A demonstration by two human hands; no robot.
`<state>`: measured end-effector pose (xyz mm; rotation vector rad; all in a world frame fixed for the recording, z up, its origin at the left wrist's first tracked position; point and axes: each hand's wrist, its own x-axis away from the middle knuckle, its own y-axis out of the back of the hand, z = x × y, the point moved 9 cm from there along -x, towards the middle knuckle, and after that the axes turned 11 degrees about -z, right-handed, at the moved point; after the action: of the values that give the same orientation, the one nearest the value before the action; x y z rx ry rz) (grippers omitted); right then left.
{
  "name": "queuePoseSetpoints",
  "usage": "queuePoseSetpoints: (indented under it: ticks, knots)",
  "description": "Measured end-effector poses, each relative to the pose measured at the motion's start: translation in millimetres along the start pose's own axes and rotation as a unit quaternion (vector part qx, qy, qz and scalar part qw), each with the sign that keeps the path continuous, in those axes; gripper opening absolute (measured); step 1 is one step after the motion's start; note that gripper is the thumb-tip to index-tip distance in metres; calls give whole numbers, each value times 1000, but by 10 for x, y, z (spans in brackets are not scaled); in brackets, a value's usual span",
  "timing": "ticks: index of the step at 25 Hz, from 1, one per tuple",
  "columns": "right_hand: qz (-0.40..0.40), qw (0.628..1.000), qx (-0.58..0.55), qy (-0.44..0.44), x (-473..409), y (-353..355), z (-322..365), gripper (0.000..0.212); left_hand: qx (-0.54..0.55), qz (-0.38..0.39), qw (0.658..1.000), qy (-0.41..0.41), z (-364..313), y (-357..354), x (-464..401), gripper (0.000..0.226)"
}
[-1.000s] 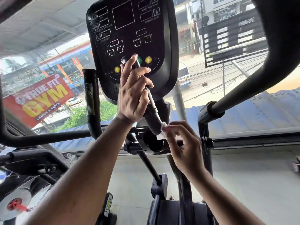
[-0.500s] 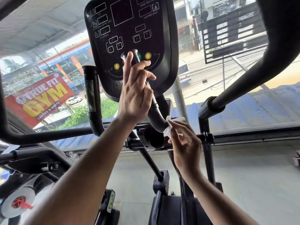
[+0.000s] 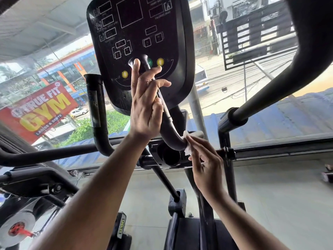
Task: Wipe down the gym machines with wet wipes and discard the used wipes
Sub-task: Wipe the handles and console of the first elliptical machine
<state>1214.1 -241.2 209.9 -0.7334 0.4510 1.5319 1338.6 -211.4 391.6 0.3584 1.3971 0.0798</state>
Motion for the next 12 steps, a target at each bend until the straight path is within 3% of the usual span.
queuePoseSetpoints:
  ticks: [6,10,12]
  knots:
    - [77,991,93,-61,-421,-180,-249,28,17,-6,1000,11,40,-14,20,53]
    - [25,999,31,22,-78,-46,109,39,26,-11,999,15,52,-16,27,52]
    - [8,999,45,14,10,-14,-64,40,28,-12,999,13,33,-14,24,51]
